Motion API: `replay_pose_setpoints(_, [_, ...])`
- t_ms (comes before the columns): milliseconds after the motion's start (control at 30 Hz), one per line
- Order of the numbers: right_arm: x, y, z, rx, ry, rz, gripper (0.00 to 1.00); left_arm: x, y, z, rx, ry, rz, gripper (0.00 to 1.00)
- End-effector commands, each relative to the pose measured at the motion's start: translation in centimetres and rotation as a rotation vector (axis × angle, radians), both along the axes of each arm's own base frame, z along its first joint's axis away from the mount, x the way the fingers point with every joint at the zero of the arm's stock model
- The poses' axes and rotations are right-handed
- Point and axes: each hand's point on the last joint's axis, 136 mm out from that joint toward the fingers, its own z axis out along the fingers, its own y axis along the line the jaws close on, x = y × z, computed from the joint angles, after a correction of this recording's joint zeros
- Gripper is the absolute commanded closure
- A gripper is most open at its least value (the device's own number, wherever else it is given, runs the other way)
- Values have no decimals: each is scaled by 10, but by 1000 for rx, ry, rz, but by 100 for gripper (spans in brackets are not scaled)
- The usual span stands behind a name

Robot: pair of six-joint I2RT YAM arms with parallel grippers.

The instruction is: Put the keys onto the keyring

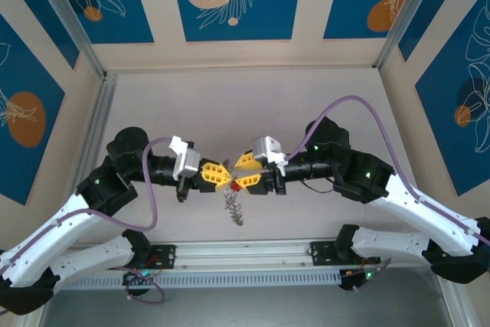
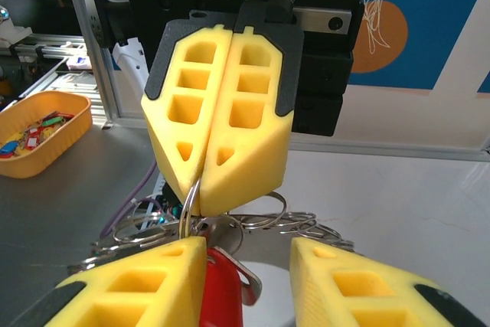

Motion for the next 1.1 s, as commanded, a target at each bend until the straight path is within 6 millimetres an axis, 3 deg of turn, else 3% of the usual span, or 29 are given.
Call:
replay_pose_setpoints(0, [-15,-5,-2,8,11,51,63,0,4,17,-48,-55,17,100])
replay_pose_setpoints(433, [-13,5,4,52,6,69,67,2,0,17,-49,-51,7,100])
replay_pose_setpoints(500, [-14,8,4,56,9,81,73,2,0,17,-50,-51,4,100])
replay_pose_setpoints(667, [-6,11,-6,10,15,49,100,4,1,14,-46,-52,22,100])
replay_pose_setpoints(767, [5,7,-12,-41,-2,-28,100,13,2,7,-9,-51,77,100])
replay_pose_setpoints(867, [21,-3,-16,-113,-31,-137,100,34,8,-13,121,-65,215,100])
replay_pose_setpoints(1000, [40,-12,-25,-237,-46,-251,100,44,21,-34,261,-78,299,73])
replay_pose_setpoints(1067, [45,-11,-32,-304,-53,-272,100,51,25,-43,327,-83,335,69])
